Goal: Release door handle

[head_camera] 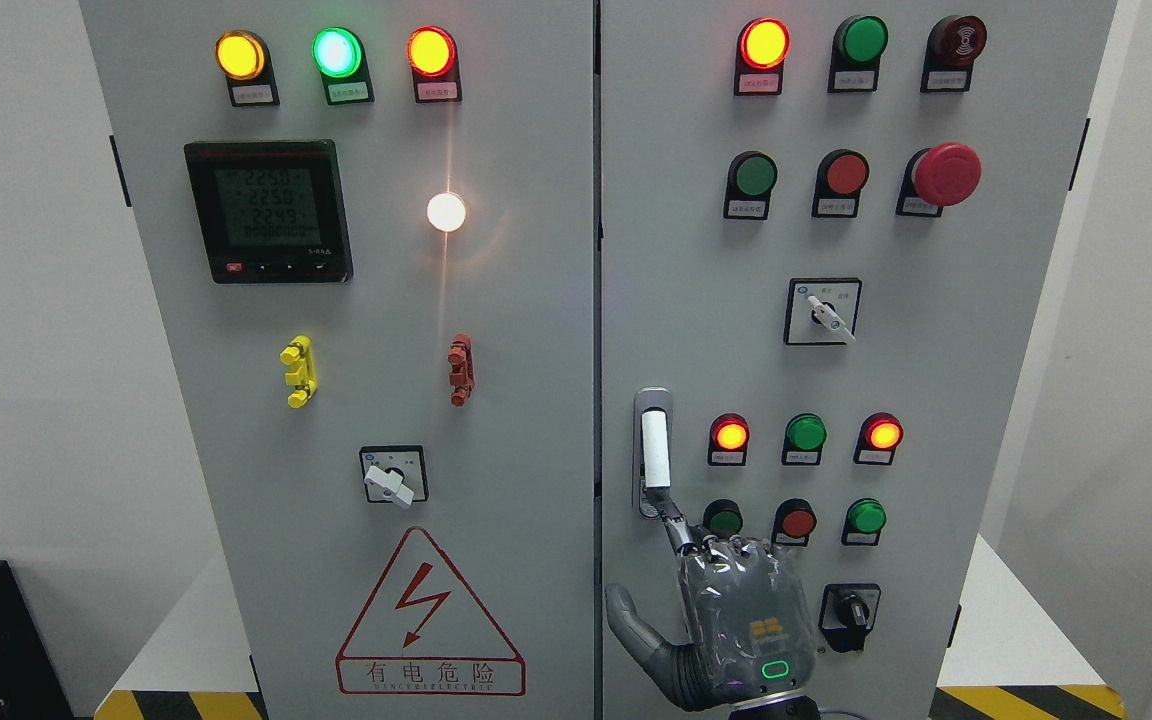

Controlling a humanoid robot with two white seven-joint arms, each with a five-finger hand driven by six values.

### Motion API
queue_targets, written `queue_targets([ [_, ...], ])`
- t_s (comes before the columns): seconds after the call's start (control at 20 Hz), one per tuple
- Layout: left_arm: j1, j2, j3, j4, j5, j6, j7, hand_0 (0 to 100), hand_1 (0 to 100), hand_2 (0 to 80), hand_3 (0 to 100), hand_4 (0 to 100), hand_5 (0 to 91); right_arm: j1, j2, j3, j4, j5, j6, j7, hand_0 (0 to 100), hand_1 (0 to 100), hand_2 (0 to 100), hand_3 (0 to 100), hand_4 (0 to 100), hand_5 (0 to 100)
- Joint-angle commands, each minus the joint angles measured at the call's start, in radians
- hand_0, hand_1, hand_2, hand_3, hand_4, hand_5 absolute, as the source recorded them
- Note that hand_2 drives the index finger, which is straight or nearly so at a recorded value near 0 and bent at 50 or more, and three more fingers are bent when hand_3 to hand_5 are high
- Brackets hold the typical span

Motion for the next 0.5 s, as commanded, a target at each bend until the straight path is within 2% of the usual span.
queue_targets([
  [0.0,-0.026,0.0,0.0,0.029,0.001,0.0,0.001,12,56,0.0,0,0,0.0,0.005,0.002,0.007,-0.033,-0.003,-0.014,-0.006,35,26,34,87,93,100],
  [0.25,-0.026,0.0,0.0,0.029,0.0,0.0,0.001,12,56,0.0,0,0,0.0,0.027,0.0,0.007,-0.081,-0.007,-0.016,0.005,37,29,46,92,94,100],
  [0.45,-0.026,0.0,0.0,0.029,0.0,0.0,0.001,12,56,0.0,0,0,0.0,0.038,0.0,0.007,-0.115,-0.009,-0.022,0.01,40,30,52,95,95,100],
])
